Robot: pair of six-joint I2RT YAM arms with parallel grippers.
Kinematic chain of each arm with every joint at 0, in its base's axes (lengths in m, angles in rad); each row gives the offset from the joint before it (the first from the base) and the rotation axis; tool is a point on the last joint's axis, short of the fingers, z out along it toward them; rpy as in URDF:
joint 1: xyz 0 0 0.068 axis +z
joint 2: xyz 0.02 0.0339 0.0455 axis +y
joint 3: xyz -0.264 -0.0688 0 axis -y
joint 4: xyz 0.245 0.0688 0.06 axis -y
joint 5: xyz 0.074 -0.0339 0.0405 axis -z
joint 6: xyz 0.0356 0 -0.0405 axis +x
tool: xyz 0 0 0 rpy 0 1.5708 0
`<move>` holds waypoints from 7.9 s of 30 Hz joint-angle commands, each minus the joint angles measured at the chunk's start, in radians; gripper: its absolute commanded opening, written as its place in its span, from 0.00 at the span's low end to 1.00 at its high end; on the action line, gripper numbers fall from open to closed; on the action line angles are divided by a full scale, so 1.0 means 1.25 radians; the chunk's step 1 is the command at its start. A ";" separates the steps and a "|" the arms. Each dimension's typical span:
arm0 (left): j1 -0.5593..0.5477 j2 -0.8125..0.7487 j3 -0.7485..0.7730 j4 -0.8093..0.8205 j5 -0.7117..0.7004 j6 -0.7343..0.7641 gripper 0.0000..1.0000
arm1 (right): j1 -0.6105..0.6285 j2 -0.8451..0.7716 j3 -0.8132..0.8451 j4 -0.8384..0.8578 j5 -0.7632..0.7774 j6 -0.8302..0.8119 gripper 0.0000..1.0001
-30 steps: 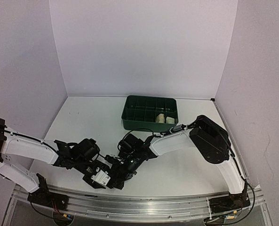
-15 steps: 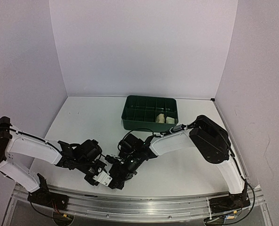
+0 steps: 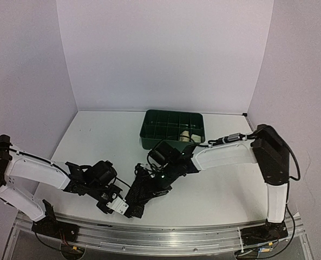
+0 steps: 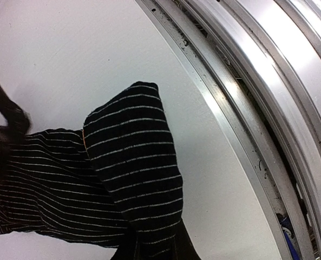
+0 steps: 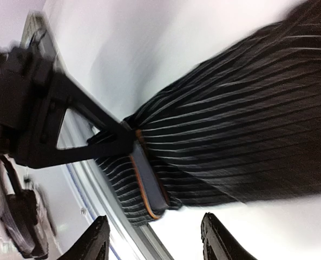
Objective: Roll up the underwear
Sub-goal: Roll the underwear to the center of the board.
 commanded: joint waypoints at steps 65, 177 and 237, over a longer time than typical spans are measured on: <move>0.273 0.516 0.397 -0.535 0.441 -0.188 0.00 | 0.146 -0.179 -0.159 0.190 0.350 -0.470 0.50; 0.273 0.511 0.385 -0.542 0.422 -0.110 0.00 | 0.243 -0.022 -0.107 0.302 0.554 -0.824 0.64; 0.138 0.014 0.002 0.069 0.029 0.048 0.60 | 0.000 0.285 0.069 0.017 -0.129 -0.108 0.00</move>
